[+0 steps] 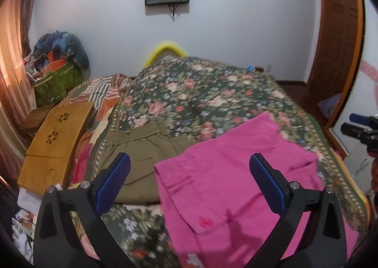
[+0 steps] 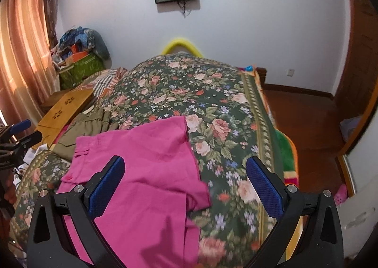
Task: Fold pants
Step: 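Lower both grippers to the pink pants and close on the waistband edges, then lift the pants waistband with both grippers and fold it over toward the legs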
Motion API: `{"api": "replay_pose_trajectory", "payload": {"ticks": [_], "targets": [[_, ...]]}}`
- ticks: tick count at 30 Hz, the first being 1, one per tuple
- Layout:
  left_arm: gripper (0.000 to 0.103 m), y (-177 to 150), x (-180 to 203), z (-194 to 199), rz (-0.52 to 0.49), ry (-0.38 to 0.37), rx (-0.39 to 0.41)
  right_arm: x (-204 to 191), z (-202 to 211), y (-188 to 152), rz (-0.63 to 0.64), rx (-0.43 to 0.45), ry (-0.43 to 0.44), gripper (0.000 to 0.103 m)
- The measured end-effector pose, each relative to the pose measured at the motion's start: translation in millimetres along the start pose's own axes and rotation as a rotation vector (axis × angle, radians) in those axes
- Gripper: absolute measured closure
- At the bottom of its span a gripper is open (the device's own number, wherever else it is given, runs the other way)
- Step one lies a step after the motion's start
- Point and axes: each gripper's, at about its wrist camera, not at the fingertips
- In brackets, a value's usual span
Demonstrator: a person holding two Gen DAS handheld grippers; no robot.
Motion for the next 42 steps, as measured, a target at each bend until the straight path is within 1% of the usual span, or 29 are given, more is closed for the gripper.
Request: {"api": "replay_pose_trajectory", "payload": {"ticks": [1,5,7,8,10,12,15,17,18,19,20,22,25,27,29,30,31,32,33,34,35,36,37,39,42], "targets": [[0.008,1,-3,-12,-0.006,0.002,-0.015,4,-8,3,0.001,-0.009,-0.001,0.002],[0.014,-1,-14,-51,0.000,-0.005,-0.082,18,-41,15,0.018,-0.047,0.030,0.002],[0.022,-3,-20,-73,0.006,-0.017,-0.122,22,-57,20,0.036,-0.068,0.047,0.008],[0.024,-5,-22,-81,0.006,-0.018,-0.138,24,-69,23,0.051,-0.085,0.041,0.009],[0.035,-9,-24,-100,0.007,-0.024,-0.180,27,-88,27,0.074,-0.115,0.032,0.009],[0.038,-14,-25,-114,0.003,-0.026,-0.210,29,-106,30,0.090,-0.141,0.025,0.011],[0.040,-20,-26,-128,-0.004,-0.026,-0.226,34,-133,38,0.099,-0.185,0.045,0.020],[0.042,-24,-28,-136,0.002,-0.042,-0.240,38,-150,41,0.090,-0.211,0.063,0.026],[0.045,-27,-28,-141,0.005,-0.049,-0.253,40,-159,43,0.085,-0.228,0.078,0.028],[0.050,-29,-28,-145,0.014,-0.053,-0.257,42,-167,43,0.083,-0.242,0.089,0.034],[0.051,-32,-27,-150,0.011,-0.060,-0.271,43,-173,44,0.083,-0.254,0.095,0.037],[0.055,-35,-26,-155,0.012,-0.069,-0.286,46,-185,44,0.075,-0.276,0.101,0.043],[0.056,-39,-25,-160,0.017,-0.084,-0.282,49,-197,43,0.043,-0.299,0.147,0.054],[0.056,-40,-24,-163,0.013,-0.091,-0.275,48,-205,42,0.028,-0.318,0.160,0.056],[0.060,-40,-24,-167,0.011,-0.096,-0.278,47,-209,41,0.019,-0.321,0.137,0.057],[0.064,-39,-23,-169,0.011,-0.099,-0.284,45,-209,42,0.023,-0.317,0.131,0.061],[0.068,-39,-23,-170,0.012,-0.096,-0.286,43,-209,44,0.027,-0.312,0.132,0.070],[0.070,-39,-23,-170,0.012,-0.097,-0.286,42,-209,45,0.027,-0.312,0.139,0.074],[0.074,-38,-23,-170,0.012,-0.098,-0.286,42,-210,46,0.025,-0.313,0.140,0.080],[0.078,-38,-24,-169,0.014,-0.099,-0.287,43,-211,47,0.023,-0.314,0.141,0.089],[0.081,-38,-24,-167,0.017,-0.097,-0.288,42,-211,47,0.021,-0.317,0.146,0.095],[0.087,-38,-25,-165,0.017,-0.096,-0.288,42,-210,47,0.021,-0.314,0.152,0.095],[0.090,-37,-26,-163,0.017,-0.100,-0.287,41,-208,48,0.023,-0.303,0.152,0.096],[0.091,-34,-27,-155,0.017,-0.103,-0.274,40,-204,49,0.026,-0.282,0.154,0.097],[0.092,-23,-25,-141,0.003,-0.108,-0.230,40,-190,52,0.006,-0.238,0.172,0.097]]}}
Point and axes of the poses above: each gripper's, at about its wrist camera, not at the fingertips, and z roughly against the way its jaws point, x to its right, y to its top, and after that the axes turned 12 degrees about y, right-handed
